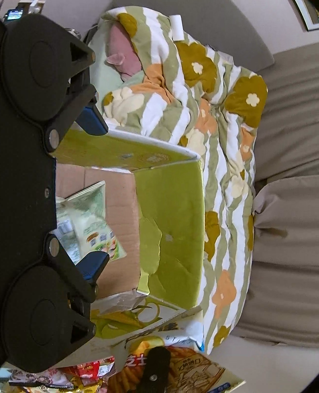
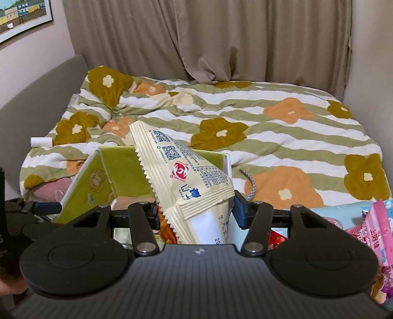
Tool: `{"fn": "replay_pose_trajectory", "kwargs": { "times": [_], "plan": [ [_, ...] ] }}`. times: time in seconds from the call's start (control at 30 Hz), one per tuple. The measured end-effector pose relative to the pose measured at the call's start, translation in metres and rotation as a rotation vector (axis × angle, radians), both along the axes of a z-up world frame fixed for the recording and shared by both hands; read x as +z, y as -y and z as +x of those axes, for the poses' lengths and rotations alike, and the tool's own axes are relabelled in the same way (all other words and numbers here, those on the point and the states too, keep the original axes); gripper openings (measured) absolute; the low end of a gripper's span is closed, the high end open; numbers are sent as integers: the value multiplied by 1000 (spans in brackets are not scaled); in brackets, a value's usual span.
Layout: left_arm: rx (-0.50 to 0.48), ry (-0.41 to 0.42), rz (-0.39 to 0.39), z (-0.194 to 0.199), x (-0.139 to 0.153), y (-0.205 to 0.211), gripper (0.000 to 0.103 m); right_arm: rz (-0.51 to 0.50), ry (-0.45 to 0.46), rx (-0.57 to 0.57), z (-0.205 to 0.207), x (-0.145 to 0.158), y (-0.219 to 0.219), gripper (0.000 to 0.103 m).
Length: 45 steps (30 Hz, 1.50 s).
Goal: Organize snacks
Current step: 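Lift both held bags and carry them over the yellow cardboard box, then open the left tool to drop the green bag while the right tool drops the cream bag into the box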
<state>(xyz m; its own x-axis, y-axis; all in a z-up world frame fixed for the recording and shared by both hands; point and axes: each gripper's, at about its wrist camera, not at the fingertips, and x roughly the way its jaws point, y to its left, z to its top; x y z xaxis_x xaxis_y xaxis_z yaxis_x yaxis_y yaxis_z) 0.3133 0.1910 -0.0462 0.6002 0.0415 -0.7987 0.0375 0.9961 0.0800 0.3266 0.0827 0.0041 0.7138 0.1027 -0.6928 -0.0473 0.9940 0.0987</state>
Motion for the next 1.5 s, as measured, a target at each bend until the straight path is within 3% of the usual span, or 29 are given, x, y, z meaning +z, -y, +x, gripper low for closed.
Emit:
{"fn": "replay_pose_trajectory", "kwargs": {
  "times": [0.43,0.77,0.87,0.9,1.5],
  "plan": [
    [77,22,-17,-29,3,1,102,17,15,128,19,8,-20,68],
    [117,4,-9,-30,-4,-7,102,-22,-78,193,68,-31,-50,70],
    [119,-1,-8,-28,-6,-8,102,-18,-76,197,71,-36,-52,81],
    [120,-1,-10,-27,-6,-9,102,-7,-83,198,72,-37,-51,103],
    [56,47,-46,-37,11,-5,102,42,-26,135,36,-14,-20,103]
  ]
}}
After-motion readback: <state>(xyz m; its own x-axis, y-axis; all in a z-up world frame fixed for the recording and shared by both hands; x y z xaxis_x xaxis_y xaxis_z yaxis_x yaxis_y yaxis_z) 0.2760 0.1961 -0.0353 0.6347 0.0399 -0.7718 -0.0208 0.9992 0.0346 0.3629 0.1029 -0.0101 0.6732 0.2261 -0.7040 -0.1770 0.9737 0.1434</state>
